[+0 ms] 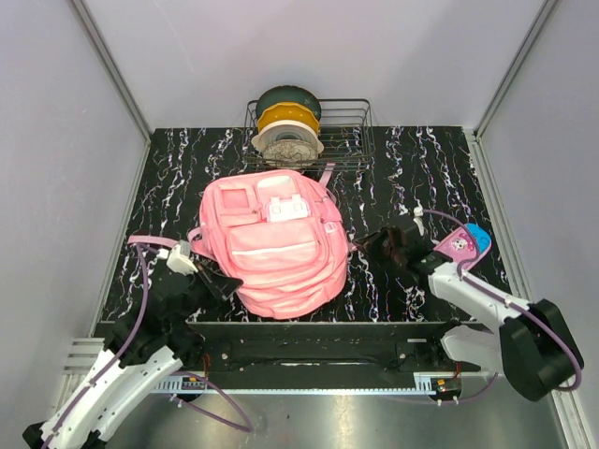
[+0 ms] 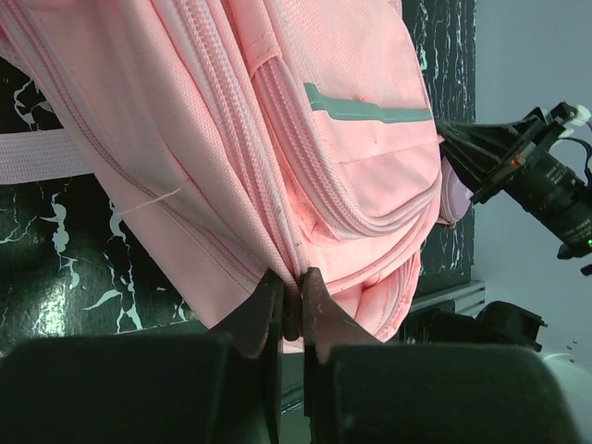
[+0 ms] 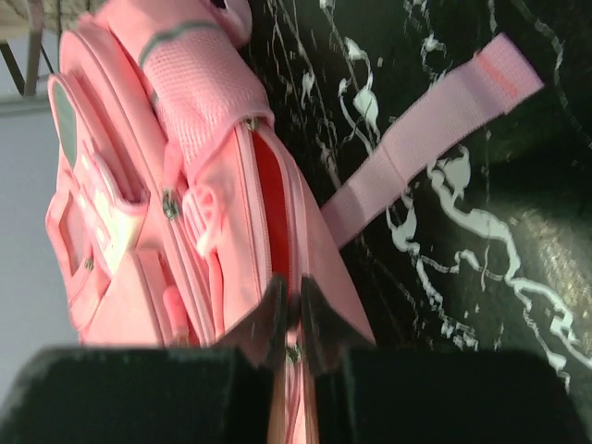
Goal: Pack the student bag
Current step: Zip the student bag at the center of the board.
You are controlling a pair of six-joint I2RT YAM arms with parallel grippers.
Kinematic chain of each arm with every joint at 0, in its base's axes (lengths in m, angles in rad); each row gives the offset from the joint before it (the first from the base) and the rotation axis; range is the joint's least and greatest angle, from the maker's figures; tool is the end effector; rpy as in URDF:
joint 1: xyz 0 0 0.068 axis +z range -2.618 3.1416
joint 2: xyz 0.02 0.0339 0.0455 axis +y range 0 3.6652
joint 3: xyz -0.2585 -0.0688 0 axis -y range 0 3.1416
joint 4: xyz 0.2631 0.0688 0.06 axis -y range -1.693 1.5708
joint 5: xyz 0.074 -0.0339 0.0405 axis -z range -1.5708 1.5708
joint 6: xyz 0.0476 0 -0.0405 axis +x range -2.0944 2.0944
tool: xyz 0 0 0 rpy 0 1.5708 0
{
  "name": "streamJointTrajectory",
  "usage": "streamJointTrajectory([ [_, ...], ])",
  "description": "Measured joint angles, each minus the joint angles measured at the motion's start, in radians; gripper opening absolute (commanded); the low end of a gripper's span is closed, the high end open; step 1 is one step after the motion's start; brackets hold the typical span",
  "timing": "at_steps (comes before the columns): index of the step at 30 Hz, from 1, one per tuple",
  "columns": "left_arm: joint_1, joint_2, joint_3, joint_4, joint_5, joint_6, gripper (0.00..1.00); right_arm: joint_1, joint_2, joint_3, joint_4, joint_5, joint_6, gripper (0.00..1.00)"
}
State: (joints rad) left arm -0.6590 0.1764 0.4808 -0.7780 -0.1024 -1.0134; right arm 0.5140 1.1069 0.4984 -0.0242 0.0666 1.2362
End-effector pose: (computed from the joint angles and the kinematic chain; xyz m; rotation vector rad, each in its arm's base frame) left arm 0.0872 -0.0614 0.2396 -0.4503 2.1284 -0.9115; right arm 0.2214 0.1214 0.1717 0.8681 2.1863 0.8647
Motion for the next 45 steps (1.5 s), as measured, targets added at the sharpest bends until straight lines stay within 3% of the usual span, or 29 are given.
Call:
streamJointTrajectory([
  [4,0.000,-0.020,-0.018,-0.003,0.008,-0.007,0.01,-0.045,0.100,0.052,0.025,-0.080,0.011,0.00],
  [5,0.000,-0.020,-0.024,-0.002,0.011,-0.008,0.14,-0.051,0.130,0.061,0.048,-0.096,0.011,0.00],
  [6,0.000,-0.020,-0.030,0.001,0.013,-0.010,0.39,-0.055,0.137,0.062,0.053,-0.098,0.012,0.00],
  [7,0.000,-0.020,-0.036,0.004,0.014,-0.011,0.85,-0.059,0.148,0.064,0.065,-0.109,0.011,0.00],
  [8,0.001,-0.021,-0.040,0.009,0.018,-0.010,0.98,-0.062,0.150,0.064,0.072,-0.114,0.009,0.00],
  [13,0.000,-0.014,-0.036,0.079,0.041,-0.006,0.99,-0.077,0.093,0.042,0.088,-0.108,-0.013,0.00],
  [19,-0.011,0.183,-0.010,0.127,0.087,-0.016,0.99,-0.079,-0.053,-0.039,0.077,-0.088,-0.027,0.00],
  [25,-0.040,0.215,-0.059,0.200,0.071,-0.046,0.96,-0.081,-0.230,-0.106,-0.027,-0.064,-0.034,0.00],
  [28,-0.043,0.354,-0.087,0.318,0.097,-0.045,0.89,-0.084,-0.330,-0.119,-0.102,-0.051,-0.051,0.00],
  [31,-0.054,0.545,-0.072,0.415,0.111,-0.005,0.94,-0.085,-0.448,-0.127,-0.203,-0.041,-0.065,0.00],
  [37,-0.048,0.821,0.164,0.436,0.128,0.141,0.99,-0.086,-0.701,-0.190,-0.380,-0.019,-0.056,0.00],
  [40,-0.009,0.876,0.228,0.489,0.165,0.203,0.99,-0.087,-0.709,-0.216,-0.401,-0.023,-0.044,0.00],
  [45,0.019,0.868,0.229,0.471,0.206,0.242,0.99,-0.087,-0.576,-0.217,-0.352,-0.045,-0.036,0.00],
])
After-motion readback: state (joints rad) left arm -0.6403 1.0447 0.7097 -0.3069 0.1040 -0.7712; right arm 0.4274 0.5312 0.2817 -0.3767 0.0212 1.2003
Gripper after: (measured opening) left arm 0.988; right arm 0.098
